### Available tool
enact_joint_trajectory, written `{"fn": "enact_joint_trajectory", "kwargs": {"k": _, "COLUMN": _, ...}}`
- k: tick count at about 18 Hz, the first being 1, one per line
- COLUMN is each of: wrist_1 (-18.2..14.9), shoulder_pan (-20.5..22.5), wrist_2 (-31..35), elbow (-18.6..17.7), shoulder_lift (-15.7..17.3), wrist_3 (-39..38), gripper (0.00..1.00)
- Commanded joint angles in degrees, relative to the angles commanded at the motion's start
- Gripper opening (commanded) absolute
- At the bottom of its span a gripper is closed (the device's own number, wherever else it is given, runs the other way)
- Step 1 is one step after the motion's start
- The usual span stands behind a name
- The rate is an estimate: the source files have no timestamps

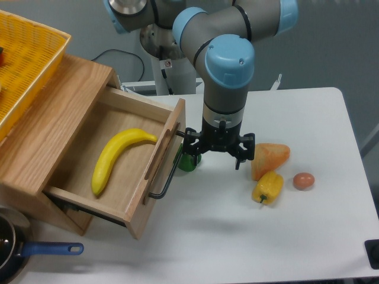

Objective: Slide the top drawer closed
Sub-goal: 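Lower the gripper beside the drawer front near the green pepper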

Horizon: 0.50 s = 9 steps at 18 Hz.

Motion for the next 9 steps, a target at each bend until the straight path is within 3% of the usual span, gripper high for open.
{"fn": "enact_joint_trajectory", "kwargs": {"k": 9, "wrist_1": -0.2, "shoulder_pan": -1.0, "wrist_2": 0.1, "elbow": -0.3, "shoulder_lift": 0.1, "wrist_3": -1.6, "gripper": 1.0}}
